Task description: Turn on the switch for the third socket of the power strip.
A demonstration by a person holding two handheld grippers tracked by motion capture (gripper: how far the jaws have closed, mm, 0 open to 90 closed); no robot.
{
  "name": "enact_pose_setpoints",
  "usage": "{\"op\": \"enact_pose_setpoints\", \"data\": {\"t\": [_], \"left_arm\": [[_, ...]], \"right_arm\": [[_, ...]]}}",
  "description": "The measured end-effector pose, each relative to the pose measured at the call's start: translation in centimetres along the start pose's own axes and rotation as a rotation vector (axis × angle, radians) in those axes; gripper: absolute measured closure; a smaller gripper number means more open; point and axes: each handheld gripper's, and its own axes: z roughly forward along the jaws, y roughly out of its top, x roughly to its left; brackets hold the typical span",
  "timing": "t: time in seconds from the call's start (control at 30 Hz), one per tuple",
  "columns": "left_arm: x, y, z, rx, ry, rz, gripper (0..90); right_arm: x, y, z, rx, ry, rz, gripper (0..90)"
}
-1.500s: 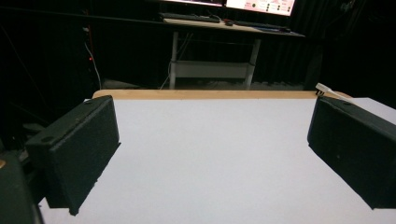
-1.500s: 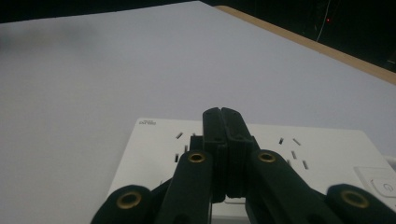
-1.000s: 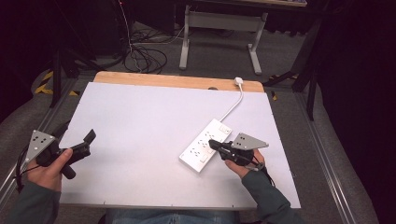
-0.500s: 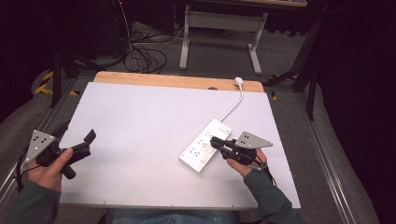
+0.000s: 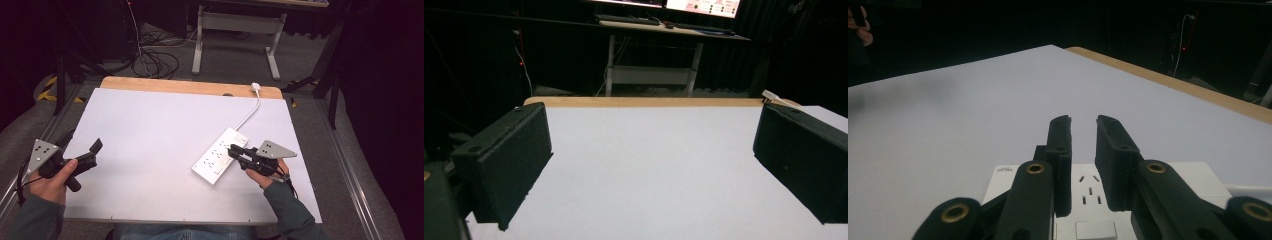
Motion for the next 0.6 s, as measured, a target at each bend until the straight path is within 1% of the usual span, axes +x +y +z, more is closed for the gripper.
{"op": "enact_pose_setpoints", "data": {"t": [0.4, 0.6], "left_arm": [[0.06, 0.03, -0.07, -0.001, 0.001, 0.0, 2.7], [0.08, 0.03, -0.07, -0.001, 0.002, -0.002, 2.7]], "right_arm": [[-0.51, -0.01, -0.72, -0.019, -0.018, 0.024, 69.6], [-0.66, -0.01, -0.88, -0.035, -0.026, 0.034, 64.3]]}}
